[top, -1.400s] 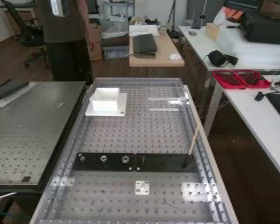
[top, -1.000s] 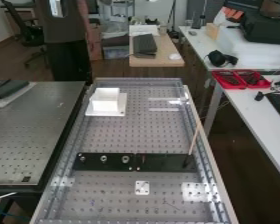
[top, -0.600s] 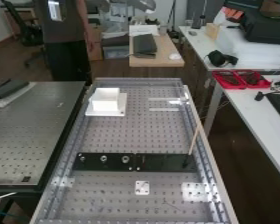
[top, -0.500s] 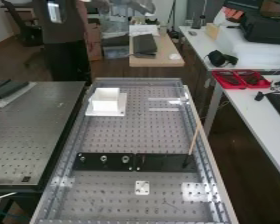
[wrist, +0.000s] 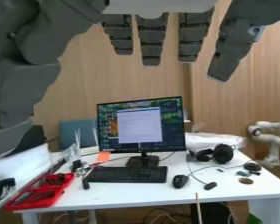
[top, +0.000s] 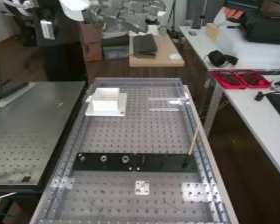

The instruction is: Grab the smaller nut and place it in the white container

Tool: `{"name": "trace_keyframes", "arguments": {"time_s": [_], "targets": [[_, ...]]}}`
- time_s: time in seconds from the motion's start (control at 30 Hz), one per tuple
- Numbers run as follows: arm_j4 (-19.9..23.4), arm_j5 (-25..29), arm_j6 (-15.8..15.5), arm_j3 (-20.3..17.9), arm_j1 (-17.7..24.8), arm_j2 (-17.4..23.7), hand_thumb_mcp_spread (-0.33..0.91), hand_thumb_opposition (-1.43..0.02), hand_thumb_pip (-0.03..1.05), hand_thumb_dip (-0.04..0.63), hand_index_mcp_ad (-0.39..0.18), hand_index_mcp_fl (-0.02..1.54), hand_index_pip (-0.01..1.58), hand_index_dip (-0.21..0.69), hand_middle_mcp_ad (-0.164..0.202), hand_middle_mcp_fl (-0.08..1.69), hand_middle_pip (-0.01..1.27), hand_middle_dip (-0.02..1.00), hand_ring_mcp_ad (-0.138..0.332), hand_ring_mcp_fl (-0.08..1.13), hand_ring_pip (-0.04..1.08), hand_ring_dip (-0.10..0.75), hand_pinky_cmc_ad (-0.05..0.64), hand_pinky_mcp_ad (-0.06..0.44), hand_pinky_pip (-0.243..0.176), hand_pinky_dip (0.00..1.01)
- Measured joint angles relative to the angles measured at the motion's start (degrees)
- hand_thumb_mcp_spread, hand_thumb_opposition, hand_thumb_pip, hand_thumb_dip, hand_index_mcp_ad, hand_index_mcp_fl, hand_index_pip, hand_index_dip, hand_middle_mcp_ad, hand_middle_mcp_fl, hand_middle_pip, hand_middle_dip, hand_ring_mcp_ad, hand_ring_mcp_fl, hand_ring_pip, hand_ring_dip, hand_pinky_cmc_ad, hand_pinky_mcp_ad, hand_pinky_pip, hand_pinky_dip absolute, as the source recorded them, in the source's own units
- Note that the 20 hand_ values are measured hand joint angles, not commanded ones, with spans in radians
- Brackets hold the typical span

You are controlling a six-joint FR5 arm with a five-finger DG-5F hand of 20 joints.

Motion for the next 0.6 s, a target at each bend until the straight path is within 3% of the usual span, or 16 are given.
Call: {"name": "trace_keyframes", "arguments": {"time_s": [0.6], "targets": [[4.1,-14.1,-4.1,-5.5,-8.6,-2.1,0.28,-0.72,0.47,0.063,-0.040,0.02,0.09,-0.010,0.075,0.00,0.14,0.19,0.188,0.00,0.09,0.058,0.417,0.312,-0.094,0.38]]}}
